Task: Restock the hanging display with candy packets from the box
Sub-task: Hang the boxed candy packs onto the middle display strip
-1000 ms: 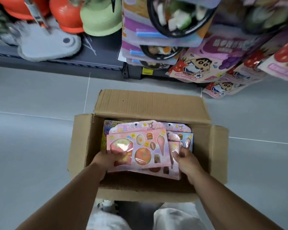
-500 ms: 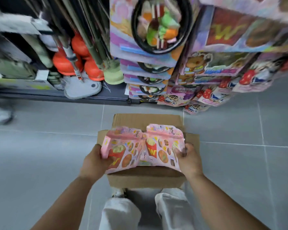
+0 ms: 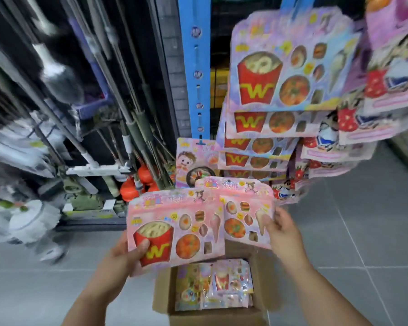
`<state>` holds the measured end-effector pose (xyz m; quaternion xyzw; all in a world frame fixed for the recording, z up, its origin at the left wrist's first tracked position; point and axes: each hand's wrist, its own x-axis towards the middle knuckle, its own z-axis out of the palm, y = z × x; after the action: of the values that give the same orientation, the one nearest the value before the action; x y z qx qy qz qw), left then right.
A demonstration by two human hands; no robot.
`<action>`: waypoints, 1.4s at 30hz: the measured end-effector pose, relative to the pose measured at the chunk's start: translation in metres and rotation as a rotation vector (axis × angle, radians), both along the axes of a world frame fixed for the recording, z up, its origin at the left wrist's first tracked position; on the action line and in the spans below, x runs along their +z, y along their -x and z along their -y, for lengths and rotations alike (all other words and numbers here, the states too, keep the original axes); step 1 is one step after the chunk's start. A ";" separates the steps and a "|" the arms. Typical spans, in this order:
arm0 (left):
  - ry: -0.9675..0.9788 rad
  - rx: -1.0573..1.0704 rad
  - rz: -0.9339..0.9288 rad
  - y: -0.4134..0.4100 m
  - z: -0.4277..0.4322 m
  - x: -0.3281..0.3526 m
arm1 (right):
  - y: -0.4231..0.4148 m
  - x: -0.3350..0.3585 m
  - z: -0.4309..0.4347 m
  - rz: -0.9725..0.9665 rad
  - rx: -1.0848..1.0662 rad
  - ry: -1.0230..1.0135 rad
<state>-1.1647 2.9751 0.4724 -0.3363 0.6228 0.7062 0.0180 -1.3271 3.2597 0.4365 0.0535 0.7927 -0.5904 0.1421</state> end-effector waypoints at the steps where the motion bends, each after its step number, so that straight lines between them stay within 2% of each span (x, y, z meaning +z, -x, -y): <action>1: -0.015 0.001 -0.031 0.004 -0.003 0.013 | 0.007 0.016 -0.003 -0.016 -0.001 0.023; 6: -0.034 0.071 -0.187 0.034 -0.014 0.065 | 0.042 0.093 -0.020 -0.178 -0.036 0.126; 11: 0.082 0.168 -0.261 0.070 -0.035 0.113 | 0.076 0.159 -0.037 -0.304 -0.004 0.168; 18: 0.119 0.136 -0.370 0.119 -0.061 0.169 | 0.114 0.232 -0.042 -0.442 0.071 0.139; 34: 0.199 0.000 -0.473 0.188 -0.065 0.238 | 0.162 0.299 -0.022 -0.554 -0.106 0.138; 42: 0.200 0.056 -0.474 0.205 -0.076 0.249 | 0.190 0.319 -0.029 -0.538 -0.049 0.035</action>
<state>-1.3702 3.0512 0.7209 -0.1787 0.6669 0.7003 -0.1813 -1.5170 3.2884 0.7558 -0.0887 0.7901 -0.6002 -0.0874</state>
